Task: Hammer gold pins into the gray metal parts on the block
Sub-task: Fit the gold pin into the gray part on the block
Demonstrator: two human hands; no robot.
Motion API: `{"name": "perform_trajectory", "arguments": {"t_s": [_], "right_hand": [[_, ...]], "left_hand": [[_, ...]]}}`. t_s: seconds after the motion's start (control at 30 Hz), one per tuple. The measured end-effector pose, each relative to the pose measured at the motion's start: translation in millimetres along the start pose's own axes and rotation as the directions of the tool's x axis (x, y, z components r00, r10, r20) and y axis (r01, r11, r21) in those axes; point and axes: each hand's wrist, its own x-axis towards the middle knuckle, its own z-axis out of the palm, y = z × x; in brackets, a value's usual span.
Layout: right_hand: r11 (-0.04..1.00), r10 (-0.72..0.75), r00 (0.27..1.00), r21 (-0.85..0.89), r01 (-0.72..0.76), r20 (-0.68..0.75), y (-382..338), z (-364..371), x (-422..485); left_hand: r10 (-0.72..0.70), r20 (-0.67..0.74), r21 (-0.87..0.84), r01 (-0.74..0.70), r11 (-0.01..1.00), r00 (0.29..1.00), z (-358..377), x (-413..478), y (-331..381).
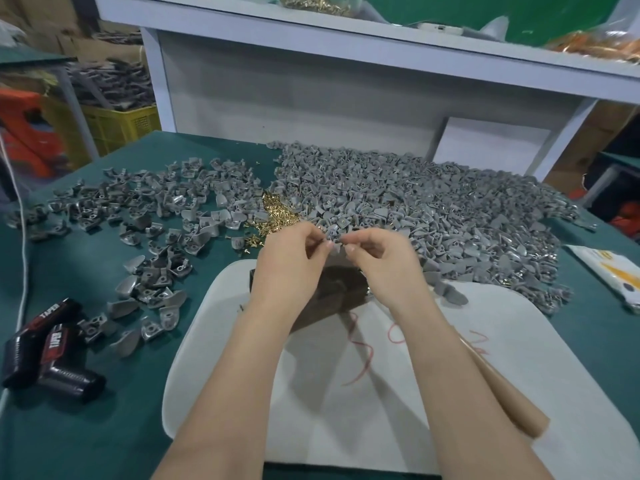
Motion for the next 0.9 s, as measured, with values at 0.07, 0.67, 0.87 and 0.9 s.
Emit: {"name": "perform_trajectory", "arguments": {"t_s": [0.07, 0.67, 0.87, 0.9], "right_hand": [[1.0, -0.011, 1.0, -0.014, 0.011, -0.015, 0, 1, -1], [0.987, 0.059, 0.998, 0.151, -0.059, 0.004, -7, 5, -4], [0.999, 0.029, 0.999, 0.015, -0.028, -0.036, -4, 3, -3], [0.996, -0.001, 0.999, -0.093, -0.002, -0.034, -4, 5, -4]], "left_hand": [[0.02, 0.006, 0.078, -0.021, 0.997, 1.0, -1, -1, 0], [0.15, 0.064, -0.041, -0.147, 0.988, 0.987, -5, 0, 4], [0.067, 0.041, 0.0, -0.067, 0.998, 0.997, -10, 1, 2], [0.03, 0.053, 0.044, -0.032, 0.999, 0.998, -12, 1, 0]]}}
